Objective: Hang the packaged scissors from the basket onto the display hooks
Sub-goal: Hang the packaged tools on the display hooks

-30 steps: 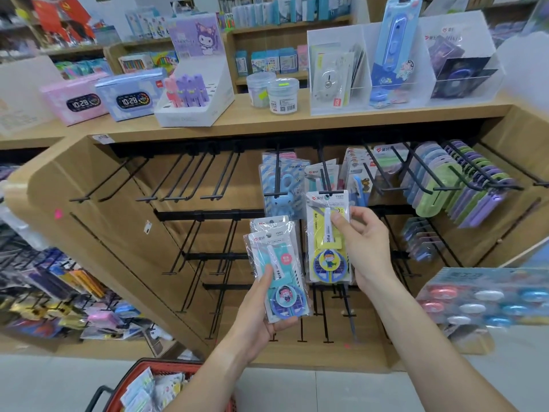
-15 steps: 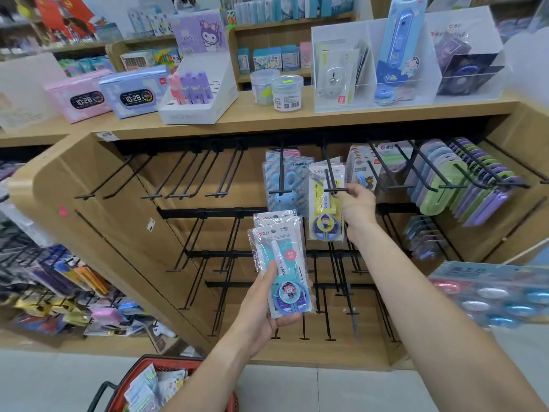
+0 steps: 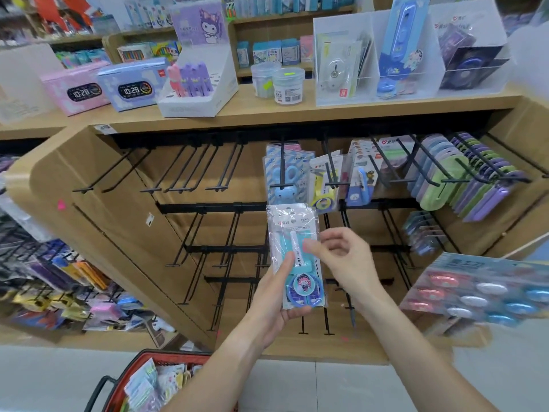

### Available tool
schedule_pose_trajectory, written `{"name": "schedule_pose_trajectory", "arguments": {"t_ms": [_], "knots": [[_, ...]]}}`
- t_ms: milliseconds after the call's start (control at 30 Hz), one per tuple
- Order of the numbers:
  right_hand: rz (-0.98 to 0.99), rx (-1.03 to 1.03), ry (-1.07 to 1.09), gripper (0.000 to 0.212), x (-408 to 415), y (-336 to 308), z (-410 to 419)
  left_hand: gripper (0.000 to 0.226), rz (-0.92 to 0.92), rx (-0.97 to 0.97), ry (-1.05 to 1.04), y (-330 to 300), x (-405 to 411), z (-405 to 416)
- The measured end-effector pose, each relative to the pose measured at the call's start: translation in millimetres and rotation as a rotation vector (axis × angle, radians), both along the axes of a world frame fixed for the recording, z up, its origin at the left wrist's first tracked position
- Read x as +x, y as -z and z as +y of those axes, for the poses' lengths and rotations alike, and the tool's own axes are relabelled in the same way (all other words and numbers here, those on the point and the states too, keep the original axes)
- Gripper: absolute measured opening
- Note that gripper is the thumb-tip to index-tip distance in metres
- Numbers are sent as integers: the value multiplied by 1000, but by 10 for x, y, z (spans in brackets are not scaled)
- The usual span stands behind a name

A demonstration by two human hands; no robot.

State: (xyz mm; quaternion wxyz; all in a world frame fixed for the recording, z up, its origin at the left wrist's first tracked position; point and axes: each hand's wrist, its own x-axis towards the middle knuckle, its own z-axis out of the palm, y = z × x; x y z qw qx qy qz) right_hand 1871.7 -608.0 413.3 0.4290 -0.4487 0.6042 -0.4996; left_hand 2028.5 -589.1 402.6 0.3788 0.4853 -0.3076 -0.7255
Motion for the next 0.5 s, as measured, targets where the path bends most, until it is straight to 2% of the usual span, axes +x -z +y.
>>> {"name": "schedule_pose_trajectory", "arguments": {"t_ms": [267, 500], "knots": [[-40, -21, -51, 29, -83, 63, 61, 49, -23, -15, 20, -14, -83, -15], [-307, -84, 37, 26, -68, -31, 77, 59, 30, -19, -11, -38, 5, -28]]}}
